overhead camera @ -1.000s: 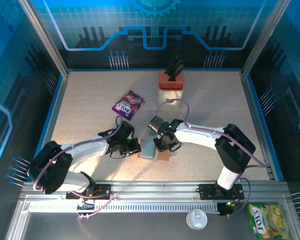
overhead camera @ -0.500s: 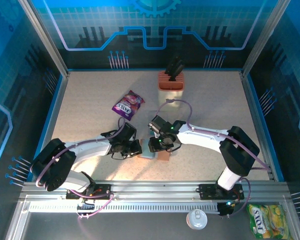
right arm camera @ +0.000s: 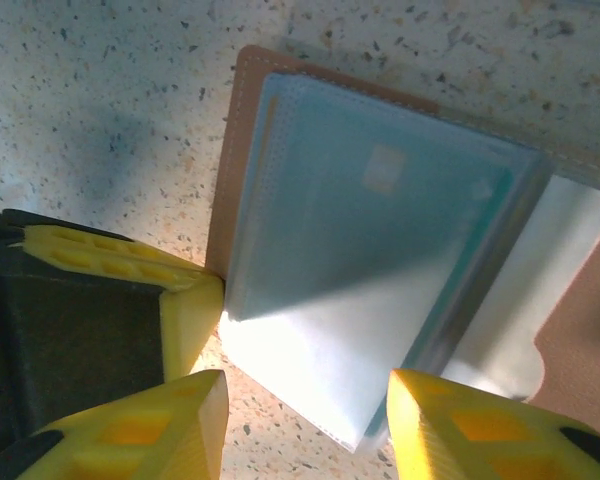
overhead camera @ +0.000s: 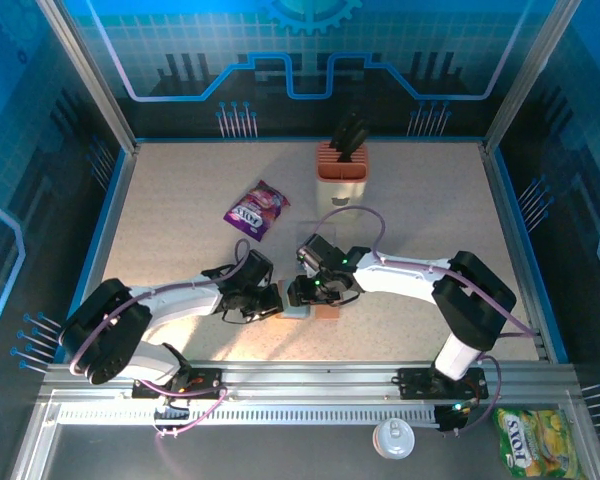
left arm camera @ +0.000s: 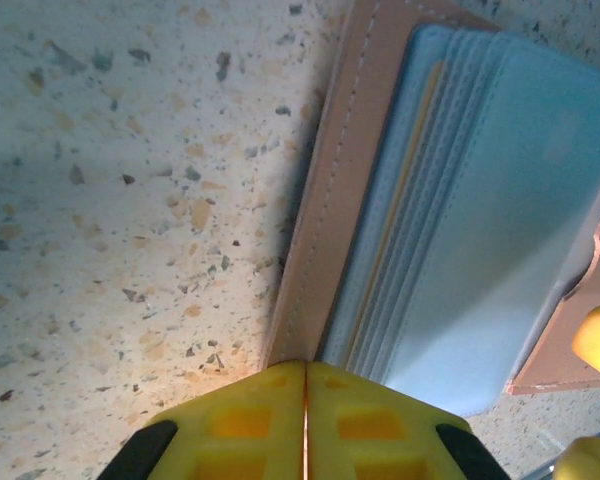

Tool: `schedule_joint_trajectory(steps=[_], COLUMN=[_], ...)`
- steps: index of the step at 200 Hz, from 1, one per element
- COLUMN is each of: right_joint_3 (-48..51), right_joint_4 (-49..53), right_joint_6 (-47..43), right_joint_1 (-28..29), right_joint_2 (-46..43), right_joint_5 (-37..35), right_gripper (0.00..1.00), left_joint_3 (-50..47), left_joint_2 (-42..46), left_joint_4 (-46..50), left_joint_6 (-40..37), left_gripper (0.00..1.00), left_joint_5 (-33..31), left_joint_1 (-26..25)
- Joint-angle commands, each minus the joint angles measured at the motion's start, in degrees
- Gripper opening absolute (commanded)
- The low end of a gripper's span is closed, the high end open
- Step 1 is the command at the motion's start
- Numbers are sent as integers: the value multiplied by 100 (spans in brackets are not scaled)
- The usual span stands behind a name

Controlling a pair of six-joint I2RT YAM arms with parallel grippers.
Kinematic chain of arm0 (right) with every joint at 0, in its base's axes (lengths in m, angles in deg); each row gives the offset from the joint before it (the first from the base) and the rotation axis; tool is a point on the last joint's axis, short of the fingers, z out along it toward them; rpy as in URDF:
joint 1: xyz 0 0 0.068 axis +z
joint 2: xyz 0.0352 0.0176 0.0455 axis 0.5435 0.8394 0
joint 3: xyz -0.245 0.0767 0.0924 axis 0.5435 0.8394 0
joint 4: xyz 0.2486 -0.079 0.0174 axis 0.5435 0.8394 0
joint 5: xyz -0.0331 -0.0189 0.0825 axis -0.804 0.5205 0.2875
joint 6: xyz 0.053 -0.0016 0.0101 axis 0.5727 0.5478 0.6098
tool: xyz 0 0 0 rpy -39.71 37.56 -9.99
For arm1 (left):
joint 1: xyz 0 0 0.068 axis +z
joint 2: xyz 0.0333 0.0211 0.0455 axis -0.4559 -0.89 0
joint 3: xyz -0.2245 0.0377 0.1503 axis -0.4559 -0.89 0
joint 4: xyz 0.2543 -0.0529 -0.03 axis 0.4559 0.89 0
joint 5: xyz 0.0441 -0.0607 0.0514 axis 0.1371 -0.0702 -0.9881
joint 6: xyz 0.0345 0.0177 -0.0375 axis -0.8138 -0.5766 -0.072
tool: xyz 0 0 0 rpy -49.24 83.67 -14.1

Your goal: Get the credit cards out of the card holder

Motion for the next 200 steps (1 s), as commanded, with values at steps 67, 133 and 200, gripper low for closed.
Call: schedule_joint_trajectory(steps=[67,133,200], right_joint_3=[2,-52,-2], right_joint_4=[-98,-124,-333], right_joint_6=[42,54,172], right_joint_1=[-74,-97,-140], right_joint_2=[25,134,300], right_joint_5=[153,221,307], right_gripper=[47,47,47], left_joint_3=[365,292,218], left_joint_2=[240,-127,-171], left_joint_4=[588,495,461], left_joint_6=[-189,-301,-248], left_gripper=[10,10,10], left_joint_5=[-345,-328,-329], left_joint_1=[23,25,27])
